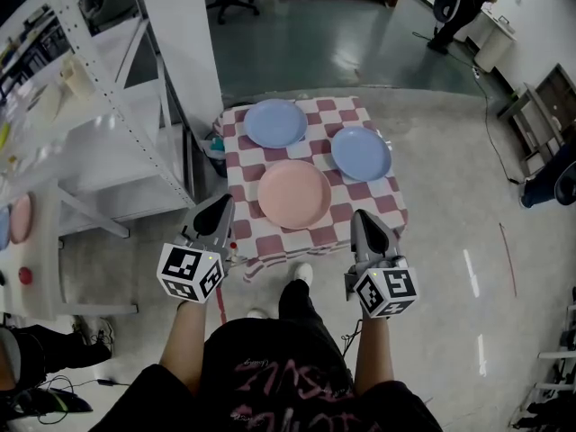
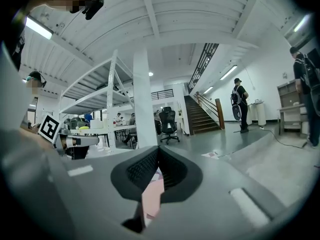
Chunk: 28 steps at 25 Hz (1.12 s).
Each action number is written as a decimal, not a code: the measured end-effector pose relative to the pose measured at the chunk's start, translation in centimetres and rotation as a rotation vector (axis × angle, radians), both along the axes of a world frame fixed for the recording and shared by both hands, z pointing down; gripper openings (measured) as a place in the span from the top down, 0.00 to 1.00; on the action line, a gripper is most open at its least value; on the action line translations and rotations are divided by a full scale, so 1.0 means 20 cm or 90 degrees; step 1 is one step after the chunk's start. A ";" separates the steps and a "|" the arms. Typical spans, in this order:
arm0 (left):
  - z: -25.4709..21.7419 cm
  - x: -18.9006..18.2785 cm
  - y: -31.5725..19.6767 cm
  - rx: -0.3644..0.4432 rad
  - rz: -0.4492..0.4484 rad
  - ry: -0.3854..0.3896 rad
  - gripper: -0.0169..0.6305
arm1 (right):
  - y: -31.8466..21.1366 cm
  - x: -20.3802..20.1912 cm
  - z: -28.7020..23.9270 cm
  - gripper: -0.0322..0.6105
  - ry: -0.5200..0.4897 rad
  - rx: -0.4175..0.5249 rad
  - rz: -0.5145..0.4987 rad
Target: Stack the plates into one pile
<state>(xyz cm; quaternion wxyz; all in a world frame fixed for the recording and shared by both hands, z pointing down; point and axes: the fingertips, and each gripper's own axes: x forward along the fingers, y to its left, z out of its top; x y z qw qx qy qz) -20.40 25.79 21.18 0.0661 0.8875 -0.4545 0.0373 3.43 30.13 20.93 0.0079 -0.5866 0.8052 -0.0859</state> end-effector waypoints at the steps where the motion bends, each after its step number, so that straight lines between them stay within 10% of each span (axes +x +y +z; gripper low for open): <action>1: 0.00 0.00 -0.01 -0.001 -0.001 -0.001 0.98 | -0.01 0.00 0.00 0.93 -0.002 -0.002 0.000; 28: 0.34 0.25 -0.62 -0.117 -0.028 -0.048 0.98 | -0.69 0.26 0.38 0.93 -0.032 -0.115 -0.031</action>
